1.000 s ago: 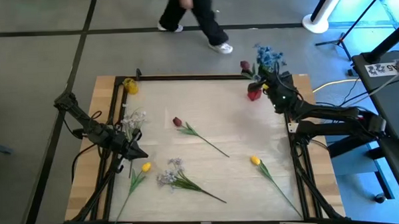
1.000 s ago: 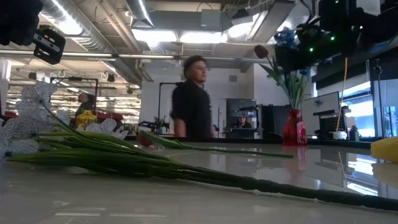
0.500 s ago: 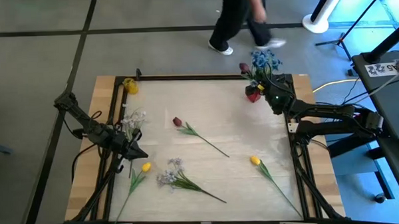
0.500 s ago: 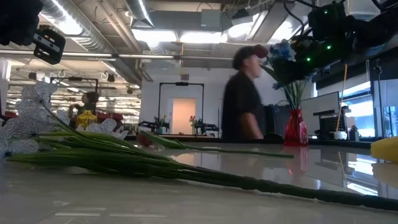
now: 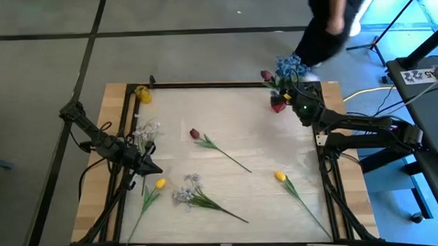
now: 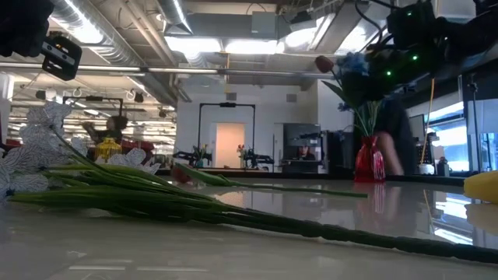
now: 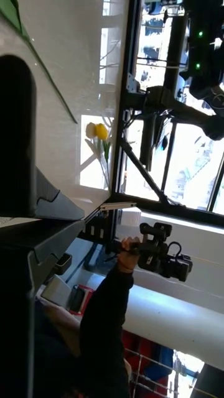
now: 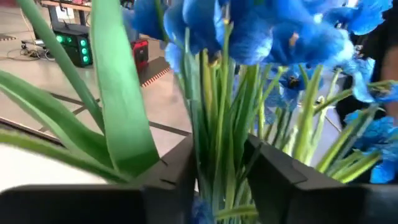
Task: Sort flowers into vase by color
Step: Put the blue flower into the red vase, then put the red flower into the red vase
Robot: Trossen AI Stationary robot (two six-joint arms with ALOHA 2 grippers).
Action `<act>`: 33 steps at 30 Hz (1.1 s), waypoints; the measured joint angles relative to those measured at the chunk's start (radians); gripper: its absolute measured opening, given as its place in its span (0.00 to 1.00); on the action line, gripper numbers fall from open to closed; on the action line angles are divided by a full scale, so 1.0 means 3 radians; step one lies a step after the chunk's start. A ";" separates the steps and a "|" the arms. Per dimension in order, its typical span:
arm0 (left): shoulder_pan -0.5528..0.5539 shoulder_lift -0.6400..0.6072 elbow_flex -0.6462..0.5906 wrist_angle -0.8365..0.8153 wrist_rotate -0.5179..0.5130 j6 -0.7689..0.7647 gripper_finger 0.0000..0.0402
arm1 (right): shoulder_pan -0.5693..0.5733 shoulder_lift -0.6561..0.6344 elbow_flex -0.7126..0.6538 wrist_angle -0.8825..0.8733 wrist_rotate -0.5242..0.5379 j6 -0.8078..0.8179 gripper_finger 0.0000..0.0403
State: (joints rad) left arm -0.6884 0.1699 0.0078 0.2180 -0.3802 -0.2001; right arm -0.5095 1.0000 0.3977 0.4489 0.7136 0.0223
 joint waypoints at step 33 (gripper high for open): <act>0.0001 0.0000 0.0000 -0.0001 0.0000 0.0000 0.00 | 0.1017 -0.1237 0.0006 -0.1670 -0.1629 0.0432 0.50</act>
State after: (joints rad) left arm -0.6880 0.1699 0.0078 0.2176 -0.3803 -0.2001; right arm -0.2042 0.6290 0.3996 -0.0521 0.2249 0.1519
